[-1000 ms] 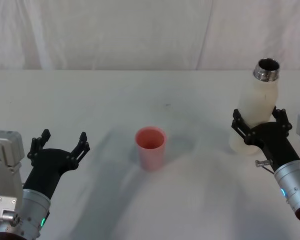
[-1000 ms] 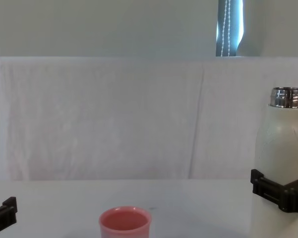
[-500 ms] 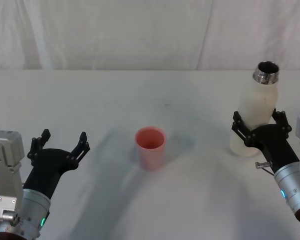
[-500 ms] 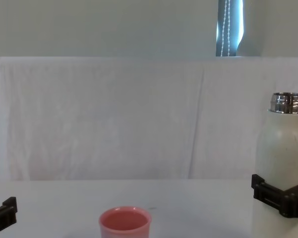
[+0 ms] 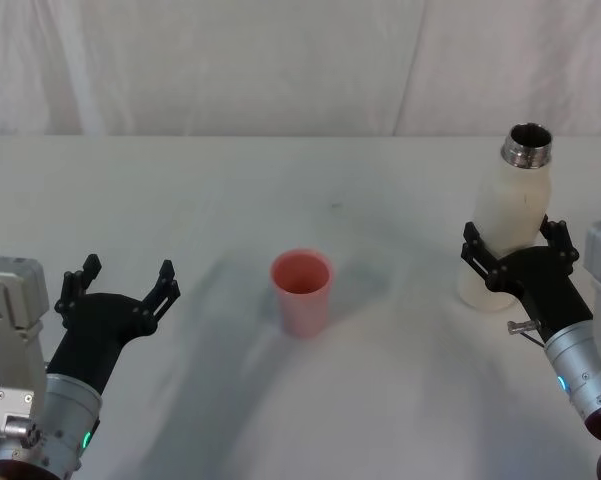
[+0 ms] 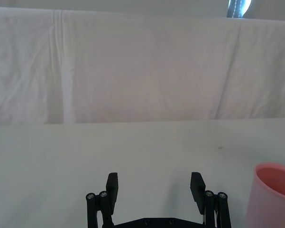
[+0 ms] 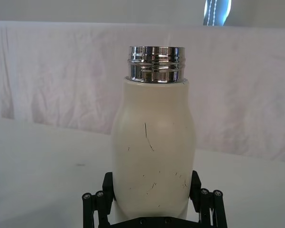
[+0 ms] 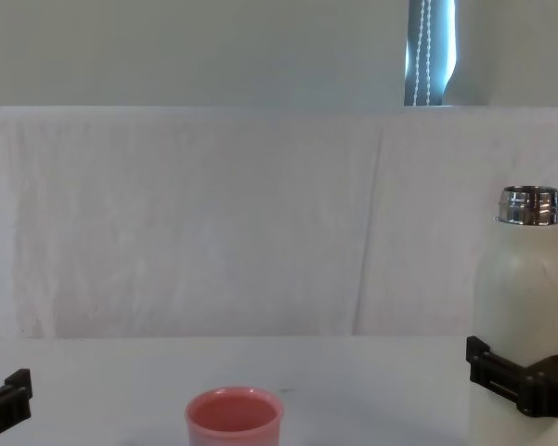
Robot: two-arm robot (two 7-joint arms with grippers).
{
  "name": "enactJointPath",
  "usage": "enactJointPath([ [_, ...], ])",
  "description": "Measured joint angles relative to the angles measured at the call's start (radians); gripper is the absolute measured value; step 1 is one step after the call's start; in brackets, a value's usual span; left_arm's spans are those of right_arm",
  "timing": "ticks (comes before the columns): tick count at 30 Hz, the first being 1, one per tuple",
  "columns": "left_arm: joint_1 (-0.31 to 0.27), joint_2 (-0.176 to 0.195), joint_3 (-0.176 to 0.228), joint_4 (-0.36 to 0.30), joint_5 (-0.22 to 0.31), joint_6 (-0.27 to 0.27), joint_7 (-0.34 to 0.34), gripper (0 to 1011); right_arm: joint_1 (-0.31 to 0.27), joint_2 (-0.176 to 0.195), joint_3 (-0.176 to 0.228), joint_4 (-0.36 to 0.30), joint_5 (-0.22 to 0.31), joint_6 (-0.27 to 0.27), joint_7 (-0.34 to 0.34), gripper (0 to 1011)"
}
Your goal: Grasp the thermos with one hand and pour water into the cup lid.
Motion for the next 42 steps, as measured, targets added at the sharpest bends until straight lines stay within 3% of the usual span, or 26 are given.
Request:
enactJointPath([
  [42,0.000,0.000,0.000,0.000,0.000,0.000,0.000,1001,0.010,-0.001,-0.001,0.013,-0.005,-0.001,0.001,1002],
])
